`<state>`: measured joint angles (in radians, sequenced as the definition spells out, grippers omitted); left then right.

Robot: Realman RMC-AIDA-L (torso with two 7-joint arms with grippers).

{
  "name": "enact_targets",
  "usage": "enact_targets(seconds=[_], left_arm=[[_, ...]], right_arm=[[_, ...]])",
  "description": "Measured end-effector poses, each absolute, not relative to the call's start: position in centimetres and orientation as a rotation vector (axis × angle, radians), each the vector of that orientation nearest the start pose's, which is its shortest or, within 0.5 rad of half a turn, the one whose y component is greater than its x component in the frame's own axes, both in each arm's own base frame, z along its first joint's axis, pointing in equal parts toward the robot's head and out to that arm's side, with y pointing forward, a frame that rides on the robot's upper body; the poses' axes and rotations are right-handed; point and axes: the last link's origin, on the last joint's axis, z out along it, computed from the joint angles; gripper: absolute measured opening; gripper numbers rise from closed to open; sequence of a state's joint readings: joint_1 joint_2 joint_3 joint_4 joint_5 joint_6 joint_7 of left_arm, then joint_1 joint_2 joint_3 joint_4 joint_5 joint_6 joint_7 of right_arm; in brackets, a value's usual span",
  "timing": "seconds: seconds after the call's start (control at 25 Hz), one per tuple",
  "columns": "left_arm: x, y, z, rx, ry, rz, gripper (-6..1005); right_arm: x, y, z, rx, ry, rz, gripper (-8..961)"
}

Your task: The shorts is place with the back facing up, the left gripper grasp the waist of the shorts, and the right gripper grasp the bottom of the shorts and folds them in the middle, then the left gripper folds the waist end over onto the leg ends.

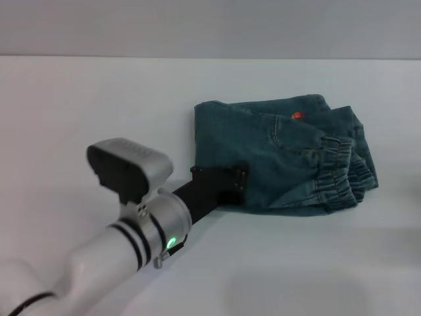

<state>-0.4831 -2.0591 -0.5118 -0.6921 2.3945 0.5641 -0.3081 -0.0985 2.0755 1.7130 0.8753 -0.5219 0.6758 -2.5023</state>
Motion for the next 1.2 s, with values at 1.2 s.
enact_targets(seconds=[1.2], left_arm=[[-30.8, 29.5, -3.3, -1.626, -0.4, -0.652, 338]], right_arm=[[39.6, 21.6, 4.6, -1.423, 0.561, 0.622, 301]])
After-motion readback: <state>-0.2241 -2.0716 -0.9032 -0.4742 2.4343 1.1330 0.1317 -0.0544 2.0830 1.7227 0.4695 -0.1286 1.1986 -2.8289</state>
